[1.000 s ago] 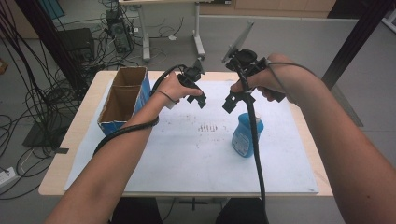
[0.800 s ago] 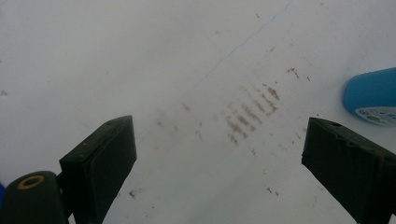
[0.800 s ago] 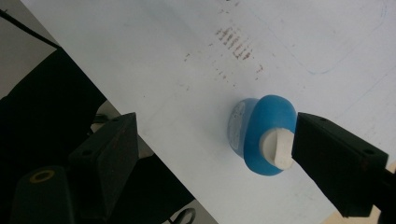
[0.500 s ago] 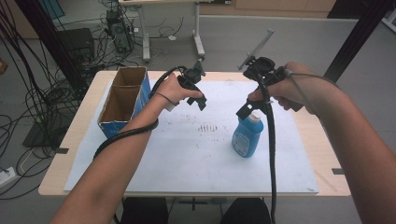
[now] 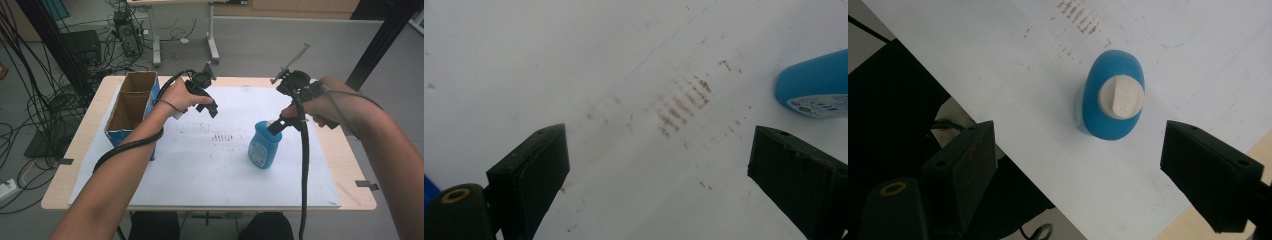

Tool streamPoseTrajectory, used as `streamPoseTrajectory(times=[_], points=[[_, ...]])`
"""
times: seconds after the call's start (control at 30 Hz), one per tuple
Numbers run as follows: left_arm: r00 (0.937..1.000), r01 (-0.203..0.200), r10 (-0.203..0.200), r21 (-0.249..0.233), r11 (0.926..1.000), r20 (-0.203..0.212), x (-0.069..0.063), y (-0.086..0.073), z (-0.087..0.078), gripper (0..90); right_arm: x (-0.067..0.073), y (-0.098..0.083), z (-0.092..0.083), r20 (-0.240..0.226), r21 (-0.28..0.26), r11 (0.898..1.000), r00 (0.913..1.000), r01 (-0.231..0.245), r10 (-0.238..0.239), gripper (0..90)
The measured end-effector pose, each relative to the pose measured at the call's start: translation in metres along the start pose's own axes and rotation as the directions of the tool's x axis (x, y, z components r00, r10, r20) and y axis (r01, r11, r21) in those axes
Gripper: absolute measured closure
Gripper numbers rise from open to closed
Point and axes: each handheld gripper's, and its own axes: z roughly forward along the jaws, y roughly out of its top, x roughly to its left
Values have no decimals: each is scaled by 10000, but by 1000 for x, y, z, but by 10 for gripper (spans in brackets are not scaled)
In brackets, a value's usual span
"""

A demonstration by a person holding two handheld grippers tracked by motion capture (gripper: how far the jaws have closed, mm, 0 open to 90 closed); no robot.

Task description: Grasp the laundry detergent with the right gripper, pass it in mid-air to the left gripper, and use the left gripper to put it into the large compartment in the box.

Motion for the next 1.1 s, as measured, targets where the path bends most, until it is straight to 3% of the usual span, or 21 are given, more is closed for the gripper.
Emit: streamPoseTrajectory(times=[0.23,0.7,1.1], points=[[10000,-17,17,88,10000,-65,-4,-6,-1,98,-5,-9,2,-7,-46,10000,10000,-85,85,145],[9997,65,-67,79,9999,223,-17,-24,0,97,-15,-24,5,29,-38,9997,9997,-223,223,146],[9971,755,-754,-146,9970,83,-26,-52,1,97,-24,-40,11,-20,-37,10000,10000,-34,34,146]])
